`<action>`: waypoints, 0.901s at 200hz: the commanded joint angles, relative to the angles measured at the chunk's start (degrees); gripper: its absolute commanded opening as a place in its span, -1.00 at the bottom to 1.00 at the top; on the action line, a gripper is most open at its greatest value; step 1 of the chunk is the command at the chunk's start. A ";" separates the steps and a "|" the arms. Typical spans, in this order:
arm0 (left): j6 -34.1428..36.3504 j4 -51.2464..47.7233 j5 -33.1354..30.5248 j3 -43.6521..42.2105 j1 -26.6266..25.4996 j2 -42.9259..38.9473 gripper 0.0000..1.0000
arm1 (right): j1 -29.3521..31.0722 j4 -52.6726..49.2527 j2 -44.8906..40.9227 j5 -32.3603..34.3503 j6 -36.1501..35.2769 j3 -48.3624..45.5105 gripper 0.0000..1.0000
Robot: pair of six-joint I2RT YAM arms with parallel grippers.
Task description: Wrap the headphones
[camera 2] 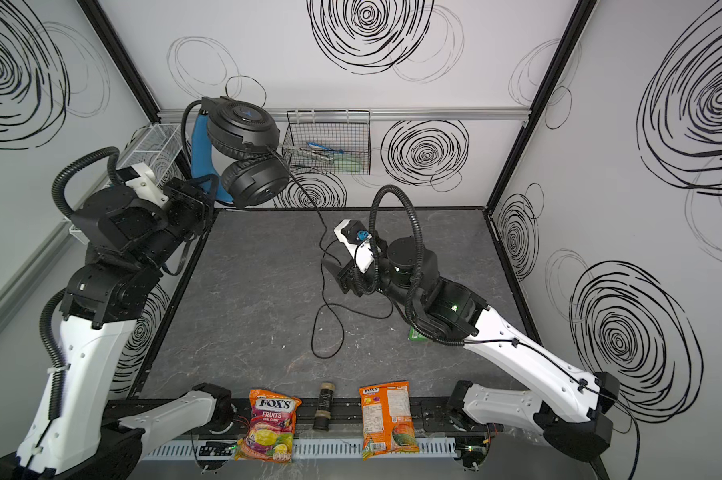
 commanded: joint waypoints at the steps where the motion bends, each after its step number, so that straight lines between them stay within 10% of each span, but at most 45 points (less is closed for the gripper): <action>1: -0.91 4.22 -0.77 3.25 -0.24 0.09 -1.00 | -0.30 6.25 0.14 -4.00 -0.65 1.15 0.62; 180: -1.59 2.94 2.54 6.71 -0.54 1.49 -1.00 | -6.81 17.73 8.03 -16.42 4.90 -1.74 0.47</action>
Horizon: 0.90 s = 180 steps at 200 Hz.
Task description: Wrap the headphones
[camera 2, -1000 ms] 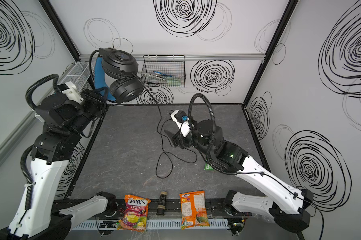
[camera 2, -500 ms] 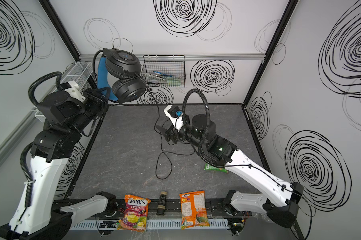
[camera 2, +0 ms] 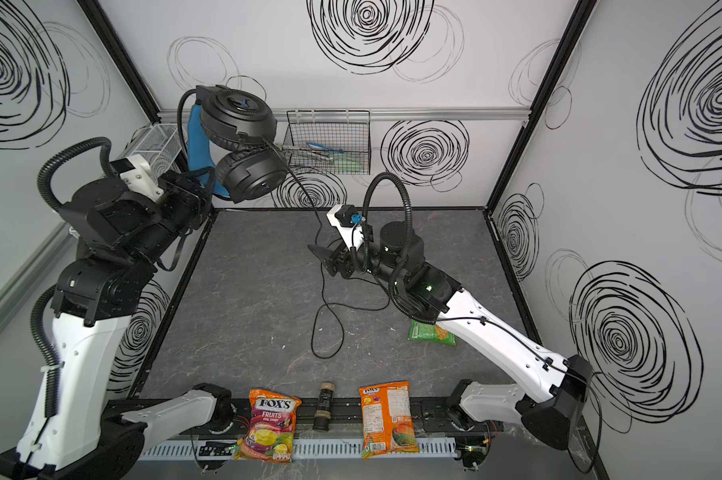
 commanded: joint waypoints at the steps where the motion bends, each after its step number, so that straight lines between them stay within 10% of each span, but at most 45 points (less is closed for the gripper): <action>1: -1.51 4.66 1.09 1.97 -0.27 -0.43 -1.00 | 0.06 3.13 0.99 -2.61 1.29 -0.22 0.47; 88: -2.56 4.87 2.34 2.40 0.51 -0.19 -1.00 | -0.55 8.71 5.47 -6.56 3.92 -1.01 0.02; 180: -4.89 5.41 6.32 1.48 6.18 -0.14 -1.00 | -0.98 8.21 2.64 -6.65 5.96 -6.01 -0.95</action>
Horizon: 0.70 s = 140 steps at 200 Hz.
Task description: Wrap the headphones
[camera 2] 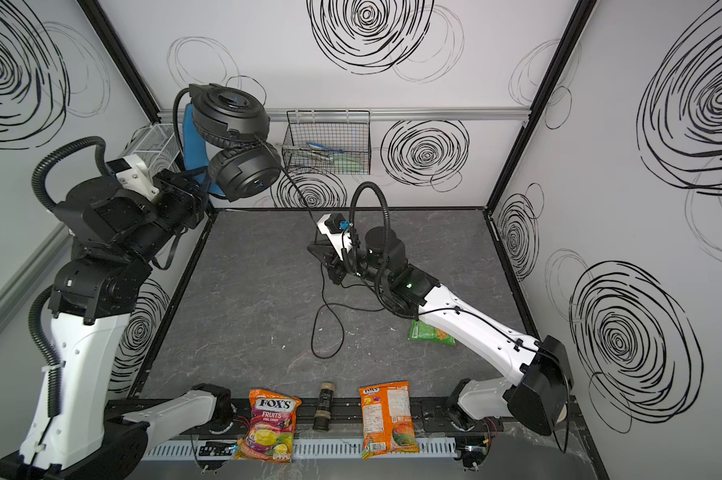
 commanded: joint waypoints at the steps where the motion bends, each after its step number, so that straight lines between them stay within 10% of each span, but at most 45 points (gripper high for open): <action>1: -3.14 5.43 2.18 1.37 2.00 -0.20 -1.00 | -0.30 0.57 -2.59 -0.23 0.74 -0.49 -0.96; 75: -5.02 5.48 9.71 -7.30 16.89 -3.07 -1.00 | 0.34 -12.63 -8.52 9.60 -2.37 -0.86 -1.00; 140: 9.88 -5.12 -7.21 -12.54 12.39 -6.43 -1.00 | 12.50 -33.78 -12.80 48.98 -22.78 12.16 -1.00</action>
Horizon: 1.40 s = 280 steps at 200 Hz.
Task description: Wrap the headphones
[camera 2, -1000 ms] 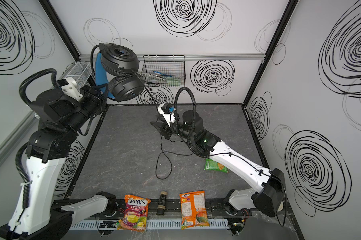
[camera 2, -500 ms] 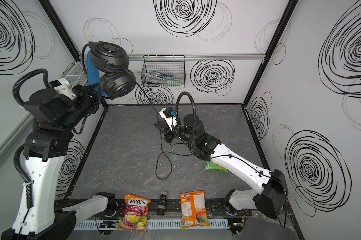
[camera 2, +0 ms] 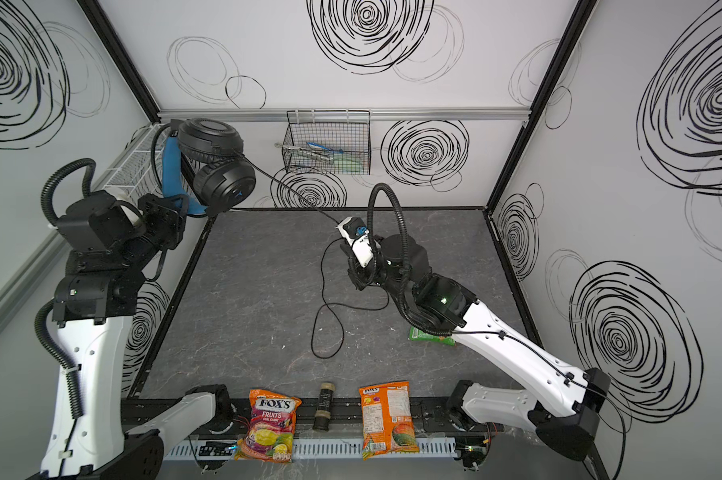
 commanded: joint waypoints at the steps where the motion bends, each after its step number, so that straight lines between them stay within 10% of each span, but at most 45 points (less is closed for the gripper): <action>1: 6.59 0.03 -8.80 -1.06 -2.84 -1.50 -1.00 | 5.39 -8.27 -1.80 19.71 -11.78 5.43 -1.00; 56: 19.81 -2.82 -27.84 -2.52 -11.78 -0.67 -1.00 | 21.00 -3.58 -0.41 40.64 -37.54 11.63 -1.00; 106: 35.20 -5.10 -35.05 -1.19 -24.35 2.00 -1.00 | 23.86 5.19 7.79 38.95 -54.39 23.77 -1.00; 157: 41.25 -2.33 -28.41 -7.05 -34.63 -2.17 -1.00 | 21.97 -7.67 21.10 29.00 -49.29 44.62 -1.00; 280: 39.53 6.49 -2.56 -14.53 -43.00 -9.70 -1.00 | 9.04 -15.42 19.70 20.08 -31.68 40.28 -1.00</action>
